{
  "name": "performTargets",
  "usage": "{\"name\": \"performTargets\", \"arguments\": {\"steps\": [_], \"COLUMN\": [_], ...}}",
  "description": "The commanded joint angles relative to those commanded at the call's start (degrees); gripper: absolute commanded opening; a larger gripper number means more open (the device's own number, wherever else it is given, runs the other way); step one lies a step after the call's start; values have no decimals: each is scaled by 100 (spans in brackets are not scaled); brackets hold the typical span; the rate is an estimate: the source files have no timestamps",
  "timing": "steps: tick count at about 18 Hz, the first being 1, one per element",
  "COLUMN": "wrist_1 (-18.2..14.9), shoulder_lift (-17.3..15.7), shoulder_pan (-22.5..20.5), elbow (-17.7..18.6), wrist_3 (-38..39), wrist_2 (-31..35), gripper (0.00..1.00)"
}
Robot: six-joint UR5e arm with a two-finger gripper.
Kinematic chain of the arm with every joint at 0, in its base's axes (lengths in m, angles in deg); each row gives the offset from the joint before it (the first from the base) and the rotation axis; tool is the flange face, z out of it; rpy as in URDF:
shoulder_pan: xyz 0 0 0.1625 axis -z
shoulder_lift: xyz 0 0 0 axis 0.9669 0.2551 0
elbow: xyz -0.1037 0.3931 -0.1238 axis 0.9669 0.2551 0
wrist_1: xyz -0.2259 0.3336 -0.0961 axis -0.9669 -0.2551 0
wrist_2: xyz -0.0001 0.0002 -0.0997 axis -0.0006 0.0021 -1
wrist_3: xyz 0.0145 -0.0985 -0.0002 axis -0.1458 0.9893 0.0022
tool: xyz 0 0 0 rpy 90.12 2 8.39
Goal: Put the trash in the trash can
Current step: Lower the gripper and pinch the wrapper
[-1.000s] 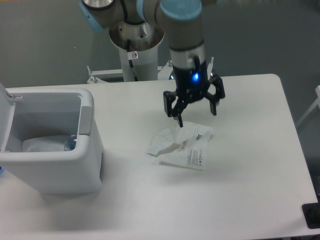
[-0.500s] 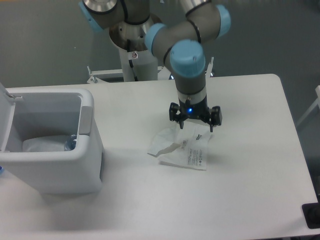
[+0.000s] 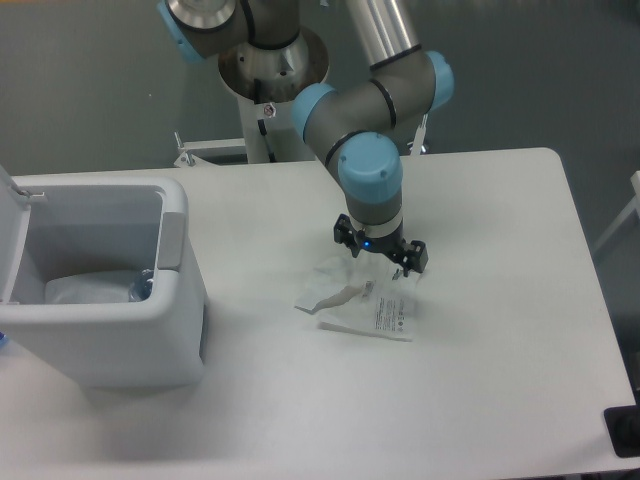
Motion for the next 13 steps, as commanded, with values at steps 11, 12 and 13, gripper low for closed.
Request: {"name": "performTargets", "arguments": {"steps": [11, 12, 13], "wrist_1": [9, 9, 9], "shoulder_lift": [211, 229, 246], "shoulder_pan": [-9, 0, -9], "elbow": [-88, -79, -79], "wrist_3": [-79, -71, -70], "wrist_2": [0, 0, 0], "gripper": [100, 100, 100]}}
